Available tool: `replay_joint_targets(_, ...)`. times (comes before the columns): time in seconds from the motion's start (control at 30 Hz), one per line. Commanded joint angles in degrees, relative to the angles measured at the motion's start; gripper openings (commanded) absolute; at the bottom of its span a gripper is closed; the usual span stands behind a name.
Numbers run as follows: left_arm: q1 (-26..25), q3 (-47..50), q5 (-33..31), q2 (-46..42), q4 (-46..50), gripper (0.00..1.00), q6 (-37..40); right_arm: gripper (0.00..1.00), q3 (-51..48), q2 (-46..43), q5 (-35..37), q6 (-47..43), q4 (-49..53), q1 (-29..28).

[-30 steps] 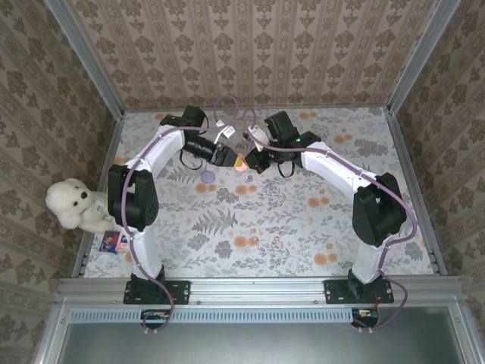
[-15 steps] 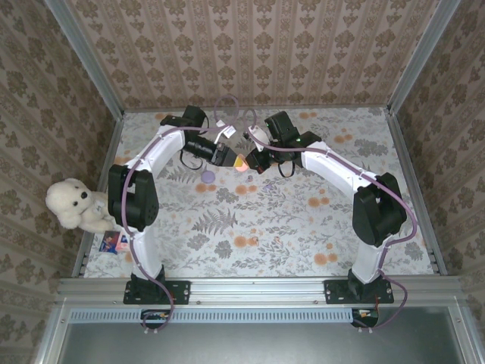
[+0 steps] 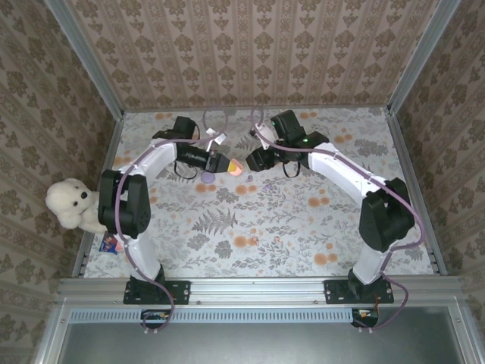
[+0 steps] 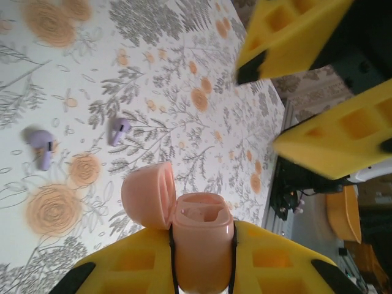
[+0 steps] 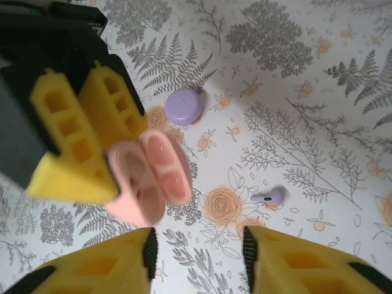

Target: Insert wireless bluetooth earbuds into charging case

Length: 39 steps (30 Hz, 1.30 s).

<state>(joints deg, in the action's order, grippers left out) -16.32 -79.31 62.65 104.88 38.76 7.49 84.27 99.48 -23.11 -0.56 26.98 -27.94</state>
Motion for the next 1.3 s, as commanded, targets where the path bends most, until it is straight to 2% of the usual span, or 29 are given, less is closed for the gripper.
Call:
replay_joint_targets(0.0, 0.5, 3.2, -1.9, -5.2, -9.4, 0.00, -4.8, 0.51, -2.7, -4.6, -0.2, 3.9, -0.1, 0.8)
replay_joint_targets(0.17, 0.3, 6.8, -6.6, -9.5, -17.7, 0.00, -9.8, 0.53, -7.7, -7.0, 2.4, 12.0, 0.8, 0.8)
replay_joint_targets(0.3, -0.4, 11.7, -14.2, -14.3, -24.9, 0.00, -13.3, 0.54, -13.2, -8.6, 3.8, 19.2, 1.1, 0.5)
replay_joint_targets(0.47, -1.6, 17.3, -24.0, -19.6, -32.5, 0.00, -16.6, 0.54, -18.3, -8.7, 6.7, 23.7, 3.5, -2.3)
replay_joint_targets(0.7, -6.8, 26.2, -37.8, -24.3, -45.8, 0.00, -13.3, 0.53, -22.3, -9.0, 10.1, 24.6, 7.0, -8.3)
replay_joint_targets(0.93, -11.3, 37.2, -46.0, -27.9, -63.5, 0.00, -8.7, 0.53, -24.4, -8.5, 10.8, 25.9, 7.5, -13.7)
replay_joint_targets(1.13, -11.3, 44.0, -50.7, -28.8, -75.9, 0.00, -9.8, 0.52, -25.9, -7.3, 11.1, 28.4, 5.7, -17.9)
replay_joint_targets(1.27, -11.1, 49.0, -52.6, -28.1, -87.9, 0.00, -11.3, 0.52, -25.7, -6.6, 11.4, 29.9, 5.3, -20.0)
